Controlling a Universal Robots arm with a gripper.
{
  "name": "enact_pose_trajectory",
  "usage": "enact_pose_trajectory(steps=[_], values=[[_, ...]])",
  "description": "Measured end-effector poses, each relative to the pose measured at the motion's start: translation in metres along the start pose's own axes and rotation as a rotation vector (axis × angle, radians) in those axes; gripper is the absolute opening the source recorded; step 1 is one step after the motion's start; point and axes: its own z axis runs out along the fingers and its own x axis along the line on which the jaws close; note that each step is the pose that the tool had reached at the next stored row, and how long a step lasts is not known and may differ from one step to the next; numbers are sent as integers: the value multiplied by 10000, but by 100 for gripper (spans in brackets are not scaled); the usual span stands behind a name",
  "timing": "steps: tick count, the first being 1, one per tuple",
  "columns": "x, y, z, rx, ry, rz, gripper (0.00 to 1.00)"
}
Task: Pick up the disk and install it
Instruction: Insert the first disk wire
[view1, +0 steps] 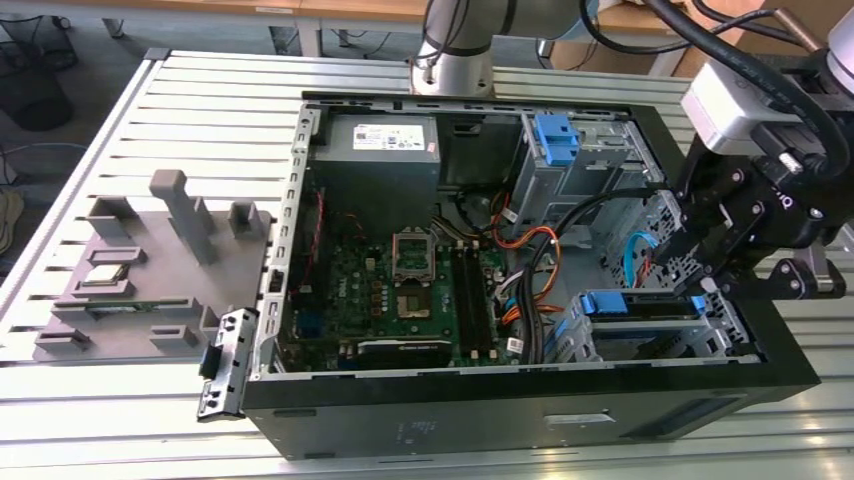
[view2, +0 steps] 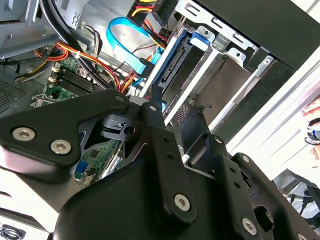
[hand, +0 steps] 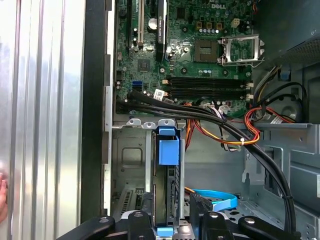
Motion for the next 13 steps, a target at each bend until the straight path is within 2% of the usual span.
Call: enact_pose_trajectory(steps=[13], values=[[-4, 1, -57, 0, 0, 0, 42]])
